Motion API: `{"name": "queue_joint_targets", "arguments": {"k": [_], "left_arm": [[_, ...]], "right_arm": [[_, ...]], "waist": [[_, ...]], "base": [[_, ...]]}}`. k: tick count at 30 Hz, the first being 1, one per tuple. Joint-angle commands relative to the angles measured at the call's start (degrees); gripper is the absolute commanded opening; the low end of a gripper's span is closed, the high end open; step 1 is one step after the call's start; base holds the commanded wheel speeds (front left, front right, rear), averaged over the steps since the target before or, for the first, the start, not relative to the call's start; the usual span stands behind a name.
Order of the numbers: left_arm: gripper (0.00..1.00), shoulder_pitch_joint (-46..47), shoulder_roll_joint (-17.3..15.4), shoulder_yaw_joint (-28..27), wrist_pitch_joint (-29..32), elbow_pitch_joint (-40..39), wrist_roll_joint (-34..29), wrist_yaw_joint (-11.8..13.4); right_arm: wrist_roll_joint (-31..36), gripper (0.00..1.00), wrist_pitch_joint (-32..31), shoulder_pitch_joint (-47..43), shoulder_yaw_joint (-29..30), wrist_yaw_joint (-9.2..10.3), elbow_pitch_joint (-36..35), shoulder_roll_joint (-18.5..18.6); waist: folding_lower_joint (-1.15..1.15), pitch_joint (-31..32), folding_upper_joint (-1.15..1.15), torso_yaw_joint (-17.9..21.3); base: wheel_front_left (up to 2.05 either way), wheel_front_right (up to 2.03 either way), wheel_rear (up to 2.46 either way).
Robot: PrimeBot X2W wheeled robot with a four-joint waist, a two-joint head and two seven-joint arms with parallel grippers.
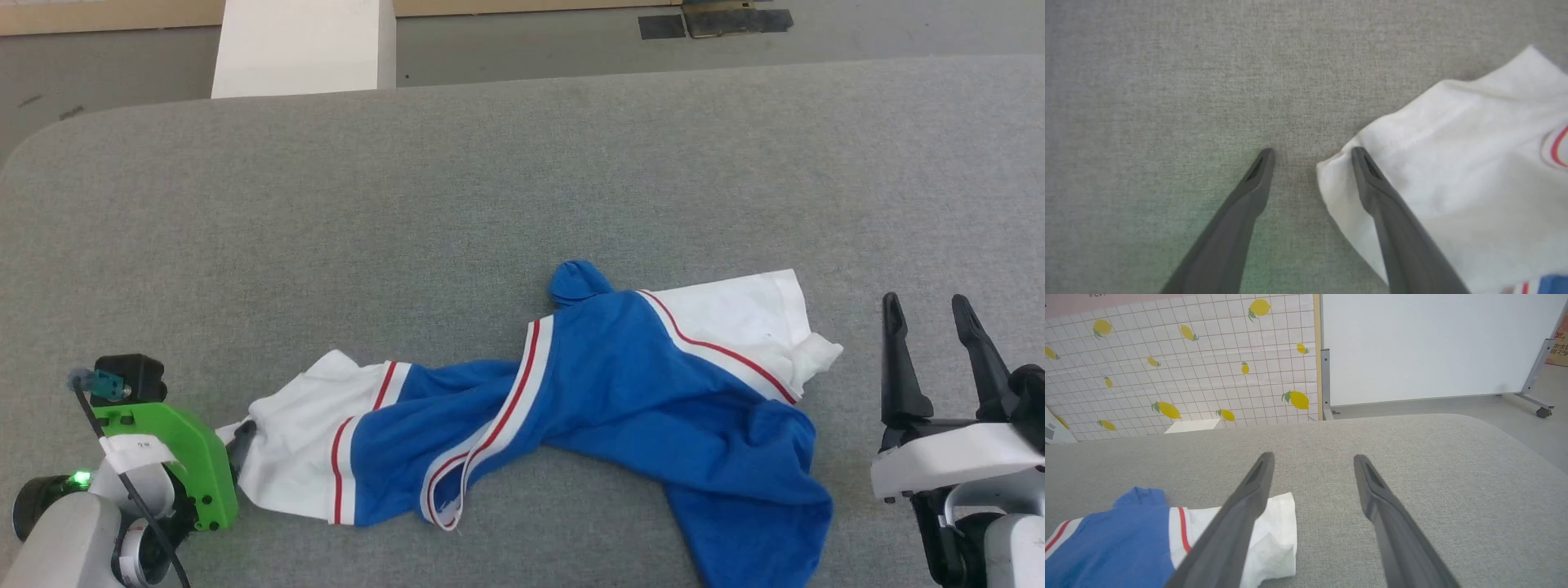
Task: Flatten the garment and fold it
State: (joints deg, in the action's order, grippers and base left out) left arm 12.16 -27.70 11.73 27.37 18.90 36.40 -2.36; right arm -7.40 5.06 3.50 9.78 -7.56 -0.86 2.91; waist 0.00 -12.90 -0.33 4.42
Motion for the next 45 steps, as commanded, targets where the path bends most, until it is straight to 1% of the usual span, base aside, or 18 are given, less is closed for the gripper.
{"name": "queue_joint_targets", "arguments": {"k": [1,3,4,5,6,7,12,16,20,24,28,30,32,35,41,44,45], "left_arm": [[1.0,-3.2,2.6,2.7,2.5,0.6,1.1,-0.4],[1.0,-3.8,2.5,3.1,4.5,0.0,1.5,0.1],[0.94,-4.1,2.4,3.3,5.4,-0.2,1.7,0.2],[0.26,-4.3,2.2,3.5,6.2,-0.6,1.7,0.4],[0.0,-4.4,2.1,3.6,6.7,-0.9,1.7,0.6],[0.0,-4.5,1.8,3.8,7.3,-1.2,1.6,0.6],[0.0,-4.0,0.6,4.0,5.7,-2.1,-0.4,1.5],[0.0,-3.7,0.5,4.3,4.9,-2.3,-1.0,1.7],[0.0,-3.3,0.5,4.5,4.7,-2.5,-1.0,1.5],[0.0,-2.5,0.6,5.0,4.6,-2.8,-1.2,1.4],[0.0,-1.5,1.2,5.3,4.1,-3.0,-1.2,1.2],[0.0,-0.9,1.5,5.5,4.0,-3.1,-1.1,1.2],[0.0,-0.4,1.7,5.7,3.8,-3.2,-1.2,1.1],[0.0,0.4,1.8,5.8,3.6,-3.4,-1.3,1.1],[0.0,1.7,1.8,5.8,3.3,-3.8,-1.3,1.2],[0.0,2.1,1.8,5.9,3.2,-3.9,-1.4,1.3],[0.0,2.2,1.8,5.9,3.1,-3.9,-1.4,1.3]], "right_arm": [[-0.1,1.0,0.4,1.0,0.1,0.08,0.2,0.0],[-0.1,1.0,0.5,1.0,0.3,0.08,0.3,0.0],[-0.1,1.0,0.5,1.0,0.3,0.08,0.4,0.0],[-0.1,1.0,0.5,1.0,0.3,0.08,0.4,0.0],[-0.1,1.0,0.5,1.1,0.2,0.08,0.5,0.0],[0.0,1.0,0.5,1.1,0.1,0.08,0.5,0.0],[1.3,1.0,-0.1,1.9,-0.7,0.08,0.3,0.0],[4.1,1.0,-2.9,4.2,-1.6,0.08,0.9,0.0],[4.9,1.0,-12.5,8.8,-1.7,0.08,4.6,0.9],[4.5,1.0,-27.0,15.0,-3.0,0.08,10.6,4.3],[2.8,1.0,-37.6,20.4,-4.4,0.08,16.6,6.9],[1.9,1.0,-41.7,22.6,-5.4,0.08,18.7,7.6],[1.0,1.0,-45.0,24.5,-7.1,0.08,20.4,8.5],[0.3,1.0,-48.4,26.9,-10.0,0.08,22.5,10.2],[-1.9,1.0,-54.7,31.2,-14.3,0.08,26.9,12.0],[-2.9,1.0,-59.5,32.2,-15.7,0.08,29.3,12.5],[-3.3,0.66,-61.1,32.2,-15.9,0.08,29.8,12.5]], "waist": [[0.0,0.0,0.33,0.0],[0.0,0.1,0.33,-0.1],[0.0,0.1,0.33,-0.2],[0.0,0.2,0.33,-0.3],[0.0,0.2,0.33,-0.3],[0.0,0.2,0.33,-0.4],[0.0,0.2,0.33,-0.9],[0.0,0.2,0.33,-1.3],[0.0,-0.1,0.33,-1.7],[0.0,-0.6,0.33,-2.6],[0.0,-1.4,0.33,-3.7],[0.0,-2.0,0.33,-4.3],[0.0,-2.7,0.33,-4.8],[0.0,-4.0,0.33,-5.4],[0.0,-6.4,0.33,-6.4],[0.0,-6.9,0.33,-6.7],[0.0,-7.0,0.33,-6.7]], "base": [[0.0,0.0,0.0],[0.0,0.0,0.0],[0.0,0.0,0.0],[0.0,0.0,0.0],[0.0,0.0,0.0],[0.0,0.0,0.0],[0.0,0.0,0.0],[0.0,0.0,0.0],[0.0,0.0,0.0],[0.0,0.0,0.0],[0.0,0.0,0.0],[0.0,0.0,0.0],[0.0,0.0,0.0],[0.0,0.0,0.0],[0.0,0.0,0.0],[0.0,0.0,0.0],[0.0,0.0,0.0]]}}
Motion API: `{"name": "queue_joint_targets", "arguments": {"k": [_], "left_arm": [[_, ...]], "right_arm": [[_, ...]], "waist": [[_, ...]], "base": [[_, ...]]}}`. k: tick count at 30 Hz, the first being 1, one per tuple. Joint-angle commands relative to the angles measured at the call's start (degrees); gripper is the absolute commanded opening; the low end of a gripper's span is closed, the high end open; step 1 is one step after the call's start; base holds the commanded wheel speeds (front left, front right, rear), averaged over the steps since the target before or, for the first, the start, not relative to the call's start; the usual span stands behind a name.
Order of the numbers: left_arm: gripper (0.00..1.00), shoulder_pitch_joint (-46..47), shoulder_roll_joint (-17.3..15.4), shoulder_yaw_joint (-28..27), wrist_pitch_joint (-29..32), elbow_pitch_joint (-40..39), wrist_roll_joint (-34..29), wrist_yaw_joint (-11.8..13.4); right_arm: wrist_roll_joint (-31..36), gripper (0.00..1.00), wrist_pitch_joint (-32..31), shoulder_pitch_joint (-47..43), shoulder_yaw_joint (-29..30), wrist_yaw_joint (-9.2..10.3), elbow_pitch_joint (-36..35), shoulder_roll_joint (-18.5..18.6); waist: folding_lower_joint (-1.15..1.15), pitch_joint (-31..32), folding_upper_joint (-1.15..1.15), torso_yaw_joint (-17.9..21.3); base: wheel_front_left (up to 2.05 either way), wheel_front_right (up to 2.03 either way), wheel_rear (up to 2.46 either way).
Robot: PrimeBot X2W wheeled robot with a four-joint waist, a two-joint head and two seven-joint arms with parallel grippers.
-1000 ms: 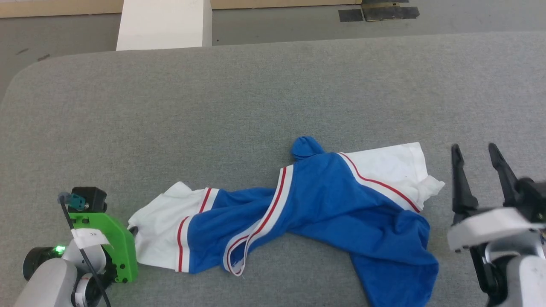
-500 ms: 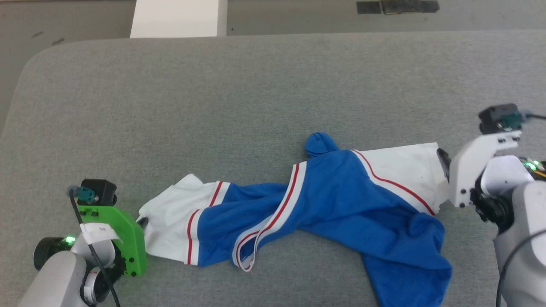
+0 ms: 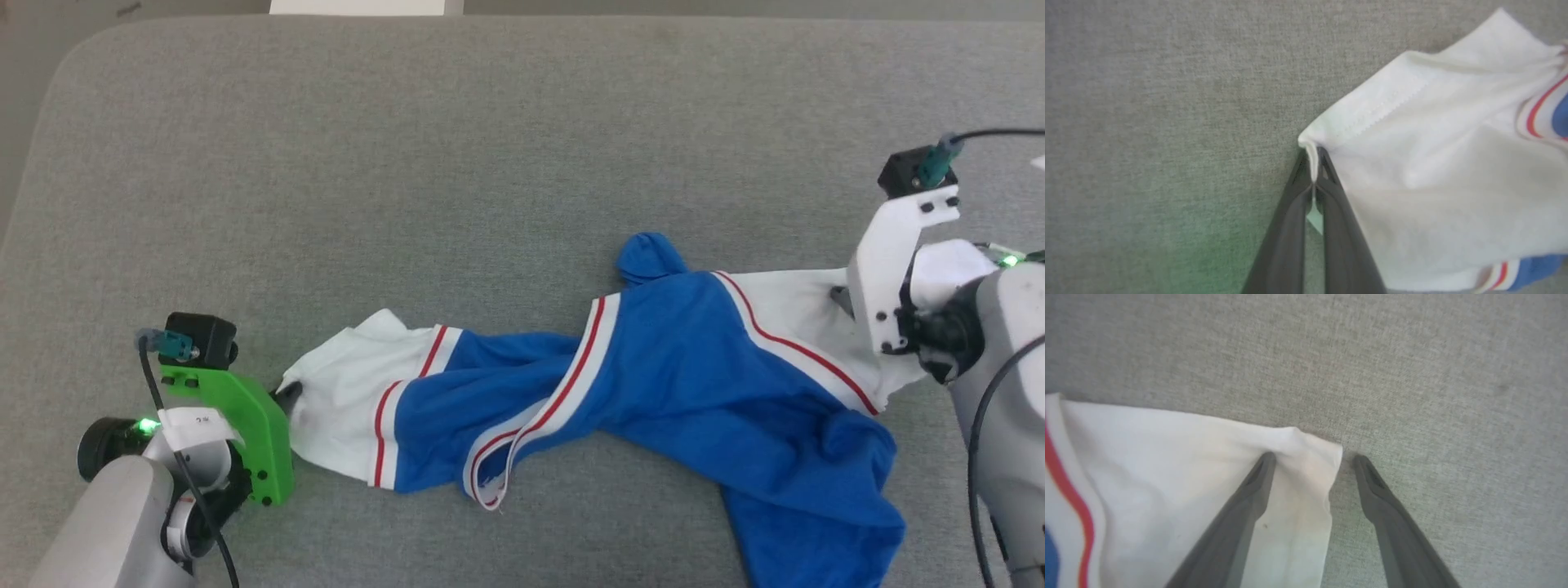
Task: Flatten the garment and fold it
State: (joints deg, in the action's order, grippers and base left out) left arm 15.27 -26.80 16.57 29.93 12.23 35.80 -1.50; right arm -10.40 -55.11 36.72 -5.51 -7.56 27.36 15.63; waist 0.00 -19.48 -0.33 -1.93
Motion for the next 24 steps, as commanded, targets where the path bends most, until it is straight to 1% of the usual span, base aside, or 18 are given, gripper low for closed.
{"name": "queue_joint_targets", "arguments": {"k": [1,2,3,6,9,12,14,16,18,21,24], "left_arm": [[0.0,-0.8,0.9,1.2,0.6,2.8,-0.7,0.4],[0.0,-0.8,0.9,1.2,0.5,2.8,-0.7,0.3],[0.0,-0.8,0.9,1.3,0.5,2.9,-0.7,0.3],[0.0,-0.9,0.8,1.4,0.2,3.0,-0.6,0.1],[0.0,-1.2,0.6,1.3,-1.4,2.8,-0.9,-0.1],[0.0,-1.6,0.5,0.9,-4.3,2.3,-1.2,-0.7],[0.0,-2.2,0.4,0.6,-6.4,2.0,-1.6,-0.8],[0.0,-3.2,0.3,0.2,-8.4,1.6,-1.8,-0.6],[0.0,-4.3,0.2,-0.2,-9.9,0.9,-1.6,-0.5],[0.0,-6.0,0.2,-1.2,-11.8,-0.7,-1.1,-0.2],[0.0,-7.5,0.5,-2.7,-14.2,-3.2,-0.1,0.3]], "right_arm": [[-1.0,0.35,-2.8,-1.0,-0.9,0.08,2.0,-0.2],[-1.6,0.27,-4.0,-1.0,-1.2,0.08,2.0,-0.1],[-2.3,0.0,-5.0,-1.2,-1.5,0.08,1.8,0.0],[-4.1,0.0,-4.9,-1.8,-1.9,0.08,0.3,0.3],[-4.8,0.0,-0.8,-3.2,-1.9,0.08,-2.1,0.6],[-4.7,0.0,6.4,-5.3,-1.6,0.08,-5.5,0.5],[-4.0,0.0,12.6,-7.3,-1.0,0.08,-8.0,0.3],[-3.1,0.0,19.2,-10.3,0.7,0.08,-10.6,-0.4],[-2.2,0.0,24.3,-13.5,2.5,0.08,-13.1,-1.5],[-1.5,0.0,30.0,-18.3,5.6,0.08,-16.6,-3.3],[-1.5,0.0,33.2,-23.3,9.1,0.08,-20.1,-5.7]], "waist": [[0.0,-0.5,0.33,-0.5],[0.0,-0.5,0.33,-0.6],[0.0,-0.5,0.33,-0.6],[0.0,-0.2,0.33,-0.5],[0.0,0.9,0.33,-0.2],[0.0,2.4,0.33,0.2],[0.0,3.6,0.33,0.6],[0.0,5.3,0.33,0.9],[0.0,6.8,0.33,1.3],[0.0,9.0,0.33,1.8],[0.0,10.8,0.33,2.2]], "base": [[0.0,0.0,0.0],[0.0,0.0,0.0],[0.0,0.0,0.0],[0.0,0.0,0.0],[0.0,0.0,0.0],[0.0,0.0,0.0],[0.0,0.0,0.0],[0.0,0.0,0.0],[0.0,0.0,0.0],[0.0,0.0,0.0],[0.0,0.0,0.0]]}}
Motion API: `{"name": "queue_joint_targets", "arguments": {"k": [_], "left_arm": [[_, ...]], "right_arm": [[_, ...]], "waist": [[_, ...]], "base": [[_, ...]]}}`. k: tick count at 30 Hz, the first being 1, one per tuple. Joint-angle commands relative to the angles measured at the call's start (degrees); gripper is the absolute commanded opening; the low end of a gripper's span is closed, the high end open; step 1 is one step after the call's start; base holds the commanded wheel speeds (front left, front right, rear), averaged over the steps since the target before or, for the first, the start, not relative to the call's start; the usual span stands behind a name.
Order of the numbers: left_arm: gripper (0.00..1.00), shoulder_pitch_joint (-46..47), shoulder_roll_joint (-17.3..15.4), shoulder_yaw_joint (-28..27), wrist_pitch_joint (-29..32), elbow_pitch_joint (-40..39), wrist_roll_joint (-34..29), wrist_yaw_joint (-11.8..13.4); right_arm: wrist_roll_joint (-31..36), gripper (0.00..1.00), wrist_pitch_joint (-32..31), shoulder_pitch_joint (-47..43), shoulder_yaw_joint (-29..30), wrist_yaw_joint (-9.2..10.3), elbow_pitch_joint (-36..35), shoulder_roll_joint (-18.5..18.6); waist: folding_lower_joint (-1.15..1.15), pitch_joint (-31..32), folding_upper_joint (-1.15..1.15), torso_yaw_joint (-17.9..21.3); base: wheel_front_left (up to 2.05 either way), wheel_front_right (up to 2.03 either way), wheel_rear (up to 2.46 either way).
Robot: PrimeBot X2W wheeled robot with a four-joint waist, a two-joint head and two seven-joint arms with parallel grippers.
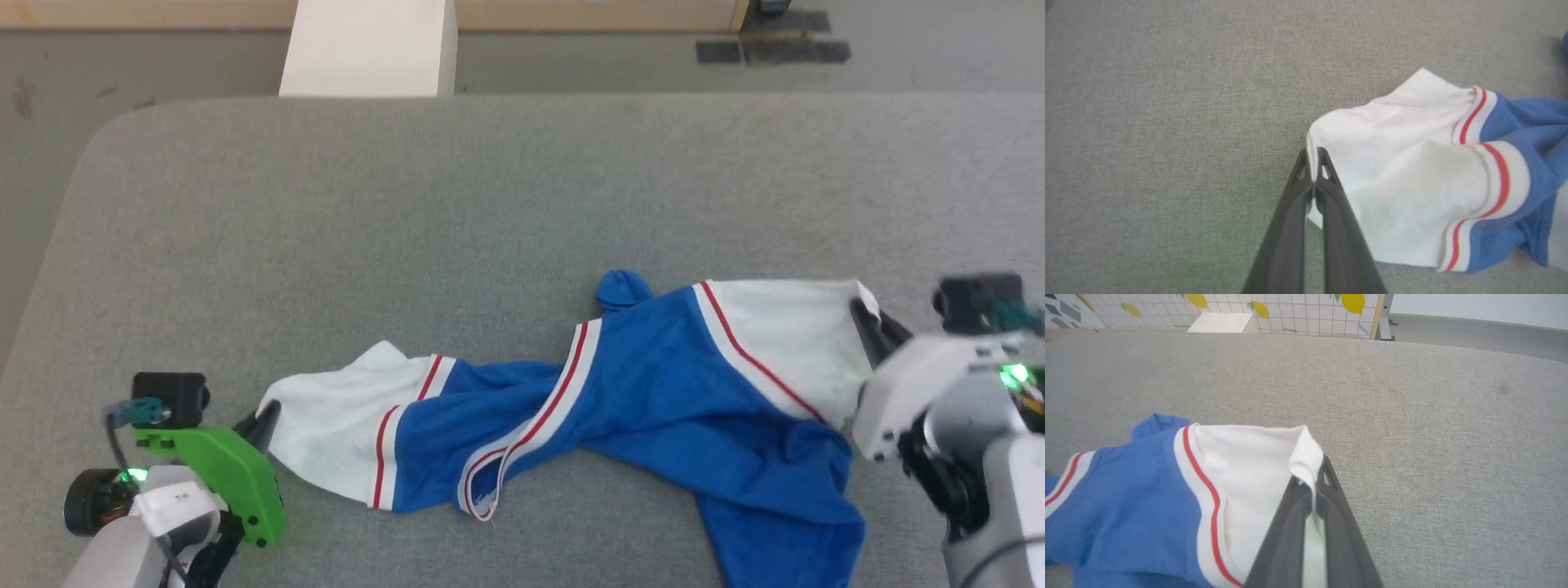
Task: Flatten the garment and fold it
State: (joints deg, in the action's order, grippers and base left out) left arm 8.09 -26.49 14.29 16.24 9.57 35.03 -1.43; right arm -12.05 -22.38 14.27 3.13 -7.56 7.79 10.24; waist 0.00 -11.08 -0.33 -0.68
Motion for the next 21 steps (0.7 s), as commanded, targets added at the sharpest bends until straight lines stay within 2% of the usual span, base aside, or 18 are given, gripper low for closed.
{"name": "queue_joint_targets", "arguments": {"k": [1,6,11,17,21], "left_arm": [[0.0,-0.5,0.4,-0.7,-1.1,-1.0,1.0,0.2],[0.0,-0.6,2.4,-4.1,-4.8,-4.8,4.8,0.3],[0.0,4.0,3.9,-6.3,-6.7,-8.0,7.2,0.2],[0.0,16.0,3.8,-7.6,-5.8,-8.0,7.3,1.0],[0.0,26.8,4.0,-8.1,-4.1,-6.8,7.1,2.8]], "right_arm": [[0.2,0.0,0.8,-1.8,1.1,0.08,-1.3,-0.7],[0.5,0.0,0.2,-5.9,4.8,0.08,-6.8,-1.6],[0.9,0.0,-3.6,-2.8,5.5,0.08,-10.4,1.4],[1.3,0.0,-7.6,9.9,3.5,0.08,-11.0,7.0],[0.7,0.0,-10.2,21.4,1.1,0.08,-9.0,9.4]], "waist": [[0.0,2.8,0.33,1.0],[0.0,4.1,0.33,1.6],[0.0,3.0,0.33,1.7],[0.0,-2.6,0.33,2.2],[0.0,-7.8,0.33,2.8]], "base": [[0.0,0.0,0.0],[0.0,0.0,0.0],[0.0,0.0,0.0],[0.0,0.0,0.0],[0.0,0.0,0.0]]}}
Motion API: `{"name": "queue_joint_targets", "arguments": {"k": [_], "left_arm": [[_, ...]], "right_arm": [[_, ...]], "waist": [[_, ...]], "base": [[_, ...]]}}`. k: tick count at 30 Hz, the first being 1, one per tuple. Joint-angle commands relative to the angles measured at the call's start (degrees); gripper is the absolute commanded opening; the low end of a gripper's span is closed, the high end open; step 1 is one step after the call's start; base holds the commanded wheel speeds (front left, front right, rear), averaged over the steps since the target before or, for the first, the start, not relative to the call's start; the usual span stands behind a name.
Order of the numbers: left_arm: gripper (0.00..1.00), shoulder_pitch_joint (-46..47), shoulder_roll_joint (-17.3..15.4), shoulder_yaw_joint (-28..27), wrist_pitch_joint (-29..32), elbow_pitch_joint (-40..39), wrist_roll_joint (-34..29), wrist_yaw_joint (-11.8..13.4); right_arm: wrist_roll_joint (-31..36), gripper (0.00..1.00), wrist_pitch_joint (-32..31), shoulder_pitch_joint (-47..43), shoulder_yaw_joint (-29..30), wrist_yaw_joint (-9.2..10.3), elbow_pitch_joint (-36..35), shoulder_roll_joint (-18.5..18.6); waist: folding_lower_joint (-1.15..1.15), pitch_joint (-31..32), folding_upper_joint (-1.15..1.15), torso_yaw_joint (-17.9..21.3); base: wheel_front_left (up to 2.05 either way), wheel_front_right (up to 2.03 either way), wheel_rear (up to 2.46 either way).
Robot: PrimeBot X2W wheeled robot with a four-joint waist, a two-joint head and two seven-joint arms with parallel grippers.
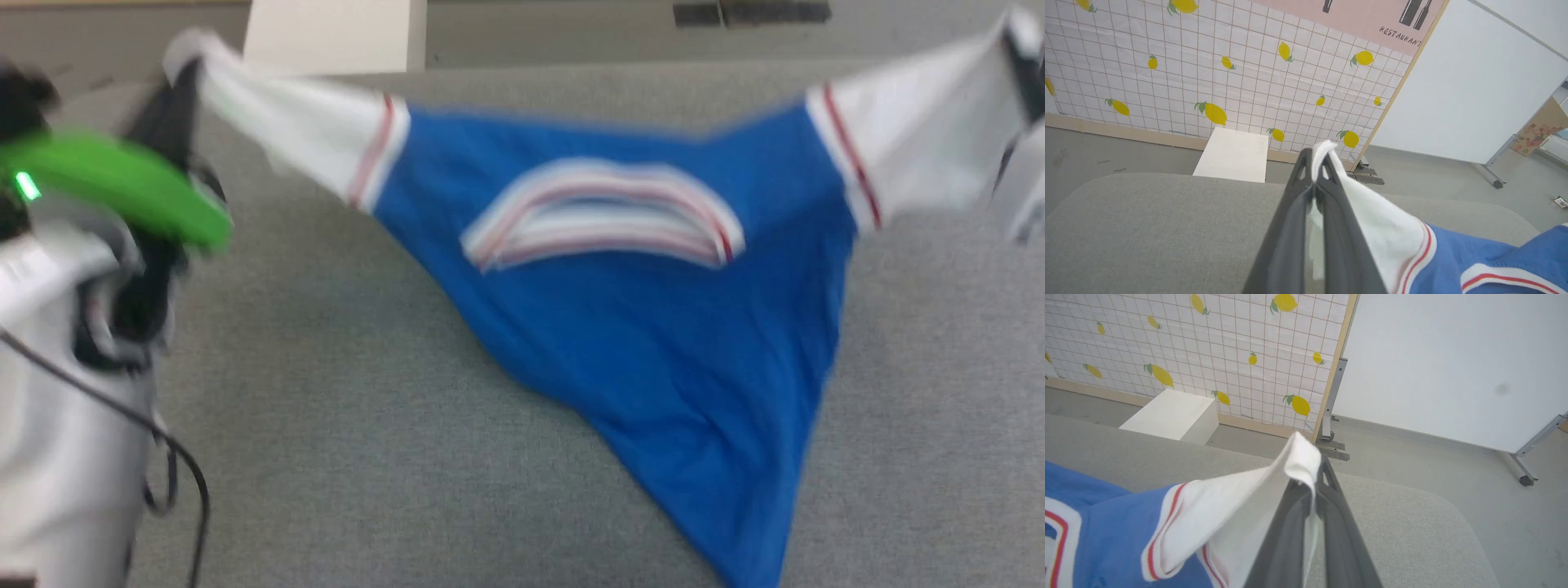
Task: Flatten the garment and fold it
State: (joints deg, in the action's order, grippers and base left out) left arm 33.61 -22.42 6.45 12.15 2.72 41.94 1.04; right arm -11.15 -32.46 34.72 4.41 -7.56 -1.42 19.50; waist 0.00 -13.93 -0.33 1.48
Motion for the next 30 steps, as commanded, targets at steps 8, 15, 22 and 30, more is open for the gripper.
{"name": "queue_joint_targets", "arguments": {"k": [8,15,22,30], "left_arm": [[0.0,24.9,-1.3,-2.9,-1.8,3.6,-3.3,3.8],[0.0,43.9,-0.6,-5.0,-10.3,6.6,-6.2,5.2],[0.0,52.0,-0.1,-4.8,-17.3,10.1,-5.9,0.5],[0.0,42.5,-1.4,-2.6,-16.3,17.5,-6.3,-1.6]], "right_arm": [[1.2,0.0,2.1,26.3,-3.8,0.08,8.7,1.0],[8.4,0.0,12.2,44.4,-2.2,0.08,14.8,-0.9],[12.3,0.0,20.0,52.4,-1.9,0.08,18.3,-1.1],[10.9,0.0,22.3,48.7,-4.9,0.08,23.4,-0.7]], "waist": [[0.0,-15.5,0.33,2.9],[0.0,-20.4,0.33,4.1],[0.0,-20.1,0.33,4.3],[0.0,-16.4,0.33,3.7]], "base": [[0.0,0.0,0.0],[0.0,0.0,0.0],[0.0,0.0,0.0],[0.0,0.0,0.0]]}}
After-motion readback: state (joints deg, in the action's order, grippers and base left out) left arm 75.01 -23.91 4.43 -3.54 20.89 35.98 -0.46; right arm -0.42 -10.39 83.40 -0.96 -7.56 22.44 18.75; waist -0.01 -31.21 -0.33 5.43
